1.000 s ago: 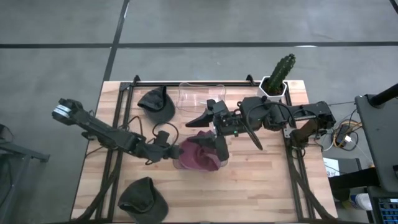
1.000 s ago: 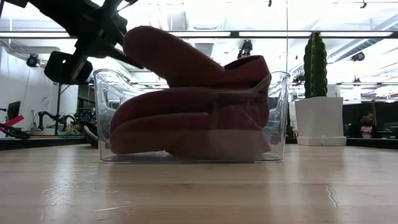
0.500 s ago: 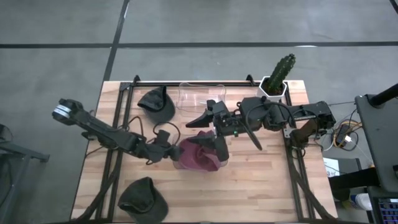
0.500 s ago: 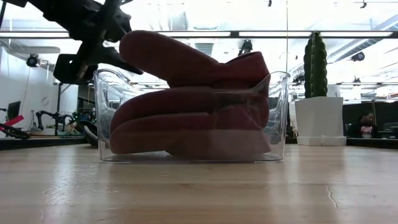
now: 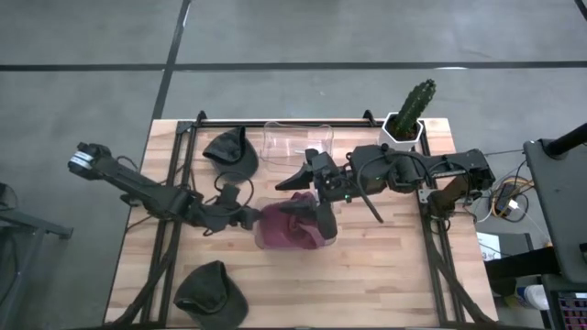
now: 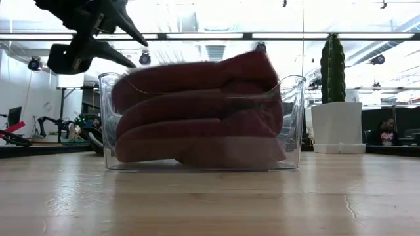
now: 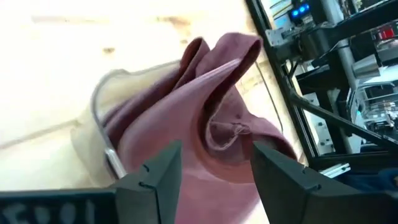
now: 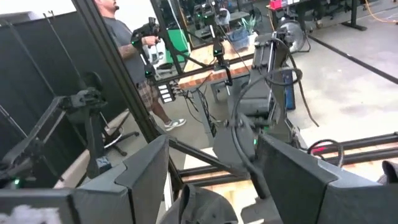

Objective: Pick & Place hat
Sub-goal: Put the top black cap into the top transparent bin

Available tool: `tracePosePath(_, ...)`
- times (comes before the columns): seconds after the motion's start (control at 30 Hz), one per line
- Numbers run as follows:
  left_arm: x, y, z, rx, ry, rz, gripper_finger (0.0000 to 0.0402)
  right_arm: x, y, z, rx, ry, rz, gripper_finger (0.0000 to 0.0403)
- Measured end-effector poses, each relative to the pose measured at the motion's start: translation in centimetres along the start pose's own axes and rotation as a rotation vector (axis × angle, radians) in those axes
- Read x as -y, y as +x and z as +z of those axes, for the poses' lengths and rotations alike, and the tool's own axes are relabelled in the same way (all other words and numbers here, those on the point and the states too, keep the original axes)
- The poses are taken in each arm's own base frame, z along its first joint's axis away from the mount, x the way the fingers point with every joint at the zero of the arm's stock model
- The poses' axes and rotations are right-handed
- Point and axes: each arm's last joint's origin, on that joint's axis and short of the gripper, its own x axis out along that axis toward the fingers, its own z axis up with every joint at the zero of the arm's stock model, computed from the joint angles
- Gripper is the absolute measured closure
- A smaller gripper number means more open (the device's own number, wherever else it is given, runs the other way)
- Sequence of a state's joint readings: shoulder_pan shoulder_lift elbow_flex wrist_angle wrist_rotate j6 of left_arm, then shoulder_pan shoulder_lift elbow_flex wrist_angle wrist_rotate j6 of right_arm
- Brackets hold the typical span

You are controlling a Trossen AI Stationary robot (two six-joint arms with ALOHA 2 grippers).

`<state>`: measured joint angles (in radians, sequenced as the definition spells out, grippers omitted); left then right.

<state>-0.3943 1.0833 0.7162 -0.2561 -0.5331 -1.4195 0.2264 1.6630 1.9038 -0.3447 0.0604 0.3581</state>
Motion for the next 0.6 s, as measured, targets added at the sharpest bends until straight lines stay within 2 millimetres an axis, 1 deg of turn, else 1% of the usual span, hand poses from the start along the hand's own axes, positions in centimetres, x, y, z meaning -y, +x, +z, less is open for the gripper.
tracePosePath(0.17, -0.3, -1.7, 1.1, 0.035, 0.021, 0.003, 0.0220, 0.0, 0.0, -0.1, -0.011, -0.014, -0.004, 0.0165)
tracePosePath(0.3, -1.2, -2.9, 2.0, 0.106, -0.017, 0.055, 0.0221, 0.1, 0.0, -0.2, -0.018, -0.019, -0.007, 0.0165)
tracePosePath(0.43, -2.5, -4.0, 2.8, 0.247, -0.137, 0.132, 0.0221, 0.1, 0.0, -0.2, -0.018, -0.018, -0.007, 0.0165)
tracePosePath(0.6, -3.9, -4.6, 3.5, 0.426, -0.154, 0.219, 0.0221, 0.0, 0.0, -0.2, -0.019, -0.012, -0.004, 0.0165)
